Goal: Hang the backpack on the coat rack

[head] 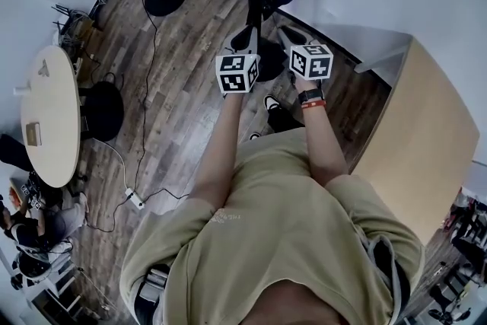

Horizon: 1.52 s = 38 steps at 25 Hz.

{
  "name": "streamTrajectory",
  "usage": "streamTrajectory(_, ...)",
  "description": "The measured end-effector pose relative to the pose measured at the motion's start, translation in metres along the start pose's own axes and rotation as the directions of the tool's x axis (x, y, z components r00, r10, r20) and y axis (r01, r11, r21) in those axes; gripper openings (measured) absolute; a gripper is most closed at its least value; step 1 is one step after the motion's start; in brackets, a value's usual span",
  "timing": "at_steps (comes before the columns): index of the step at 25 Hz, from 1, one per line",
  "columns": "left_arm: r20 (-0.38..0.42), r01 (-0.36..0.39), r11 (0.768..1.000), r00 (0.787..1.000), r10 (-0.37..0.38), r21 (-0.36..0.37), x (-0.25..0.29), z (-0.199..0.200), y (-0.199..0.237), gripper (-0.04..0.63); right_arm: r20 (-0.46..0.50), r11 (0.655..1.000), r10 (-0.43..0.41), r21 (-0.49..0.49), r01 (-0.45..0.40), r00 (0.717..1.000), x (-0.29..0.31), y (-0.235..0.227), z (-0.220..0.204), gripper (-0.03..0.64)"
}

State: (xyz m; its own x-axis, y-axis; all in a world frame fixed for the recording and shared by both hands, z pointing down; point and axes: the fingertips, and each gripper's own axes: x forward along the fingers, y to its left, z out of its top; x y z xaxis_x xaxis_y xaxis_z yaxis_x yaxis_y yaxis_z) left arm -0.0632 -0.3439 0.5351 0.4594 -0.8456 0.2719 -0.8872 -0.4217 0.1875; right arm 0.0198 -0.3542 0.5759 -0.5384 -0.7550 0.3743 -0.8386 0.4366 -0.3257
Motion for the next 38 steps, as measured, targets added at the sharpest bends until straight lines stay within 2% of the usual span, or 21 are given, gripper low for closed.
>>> streamTrajectory(5,0.058,-0.018,1.0,0.998,0.017,0.013,-0.02,0.023,-0.005,0.032,0.063,1.0,0.003,-0.017,-0.002,0.998,-0.024,0.008,0.018,0.043)
streamTrajectory(12,0.105,-0.034,0.998,0.994,0.029,0.047,-0.048,0.046,-0.01,0.031,0.159,0.989,-0.056,-0.13,0.077,0.986,-0.062,0.019,0.052,0.017)
streamTrajectory(22,0.167,-0.056,0.996,0.985,0.044,0.069,-0.067,0.064,-0.021,0.031,0.219,0.984,-0.079,-0.139,0.112,0.972,-0.097,0.017,0.078,0.015)
streamTrajectory(34,0.185,-0.068,0.997,0.981,0.059,0.044,-0.068,0.067,-0.013,0.031,0.204,0.986,-0.055,-0.146,0.086,0.977,-0.091,0.022,0.08,0.015)
streamTrajectory(36,0.197,-0.068,0.996,0.979,0.056,0.053,-0.068,0.074,-0.012,0.031,0.189,0.985,-0.035,-0.162,0.066,0.981,-0.089,0.025,0.08,0.015)
streamTrajectory(38,0.21,-0.051,0.996,0.977,0.033,0.079,-0.068,0.09,-0.013,0.031,0.155,0.981,0.022,-0.195,0.009,0.988,-0.083,0.037,0.082,0.015)
